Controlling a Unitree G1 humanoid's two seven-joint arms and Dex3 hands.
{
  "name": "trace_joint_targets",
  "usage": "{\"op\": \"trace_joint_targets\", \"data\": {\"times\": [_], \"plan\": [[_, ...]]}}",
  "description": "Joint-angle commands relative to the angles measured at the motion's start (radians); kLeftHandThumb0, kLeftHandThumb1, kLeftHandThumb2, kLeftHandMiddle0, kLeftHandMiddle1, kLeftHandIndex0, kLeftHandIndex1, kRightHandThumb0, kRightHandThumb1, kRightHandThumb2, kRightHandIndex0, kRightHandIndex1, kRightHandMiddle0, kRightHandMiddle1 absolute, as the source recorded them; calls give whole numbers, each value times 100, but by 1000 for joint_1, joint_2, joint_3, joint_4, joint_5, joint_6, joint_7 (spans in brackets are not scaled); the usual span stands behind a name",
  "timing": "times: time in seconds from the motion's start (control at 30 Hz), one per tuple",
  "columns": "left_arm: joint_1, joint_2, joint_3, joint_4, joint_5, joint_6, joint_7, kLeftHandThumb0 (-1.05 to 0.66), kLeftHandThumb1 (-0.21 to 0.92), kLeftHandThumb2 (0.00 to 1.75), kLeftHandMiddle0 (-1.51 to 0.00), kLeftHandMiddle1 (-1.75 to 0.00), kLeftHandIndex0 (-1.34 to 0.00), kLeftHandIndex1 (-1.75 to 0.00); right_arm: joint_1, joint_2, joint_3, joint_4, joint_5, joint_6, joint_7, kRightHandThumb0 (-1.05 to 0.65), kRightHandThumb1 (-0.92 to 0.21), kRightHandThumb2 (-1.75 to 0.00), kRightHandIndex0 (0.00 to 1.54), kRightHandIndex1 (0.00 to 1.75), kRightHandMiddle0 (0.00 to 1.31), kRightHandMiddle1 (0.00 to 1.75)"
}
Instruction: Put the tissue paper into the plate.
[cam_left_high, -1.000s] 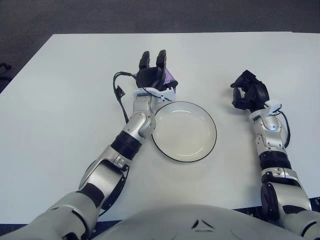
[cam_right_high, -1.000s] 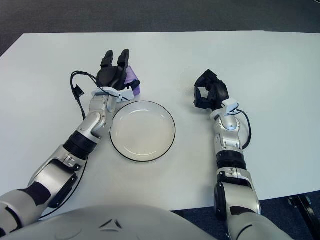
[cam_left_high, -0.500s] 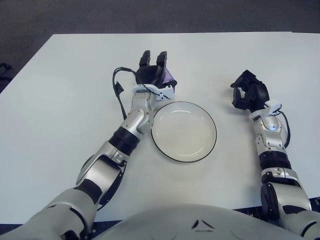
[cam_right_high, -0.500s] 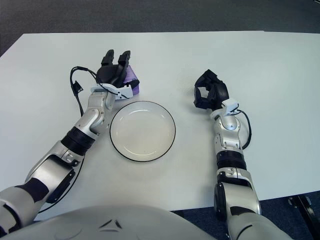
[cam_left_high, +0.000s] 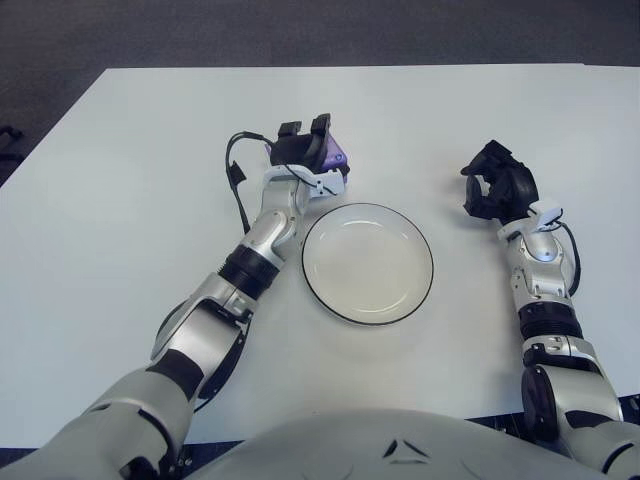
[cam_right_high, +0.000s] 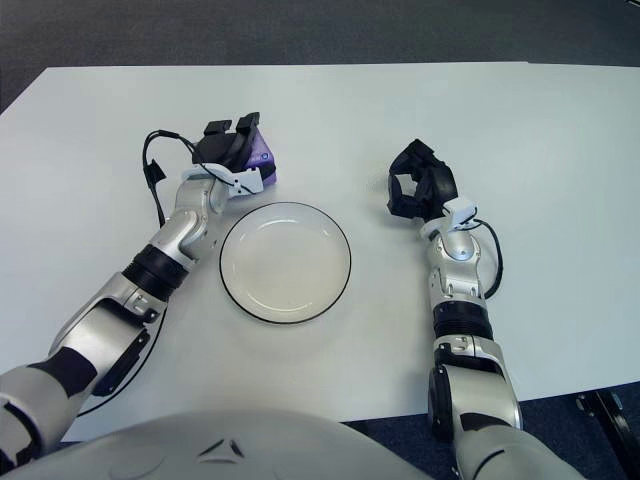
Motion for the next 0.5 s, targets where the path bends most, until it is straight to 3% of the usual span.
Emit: {"op": "trace_joint_targets", "data": {"times": [0.0, 0.47], "plan": [[-17, 19, -3, 58, -23, 1, -25, -105, 92, 99, 0, -140, 0, -32, 161, 82, 18, 80, -1, -9, -5, -45, -41, -121, 128, 175, 55, 175], [-40, 18, -1, 166, -43, -10, 22, -105, 92, 102, 0, -164, 0, -27, 179, 83, 20, 43, 4, 10, -4, -45, -41, -121, 129, 175, 54, 175]]}}
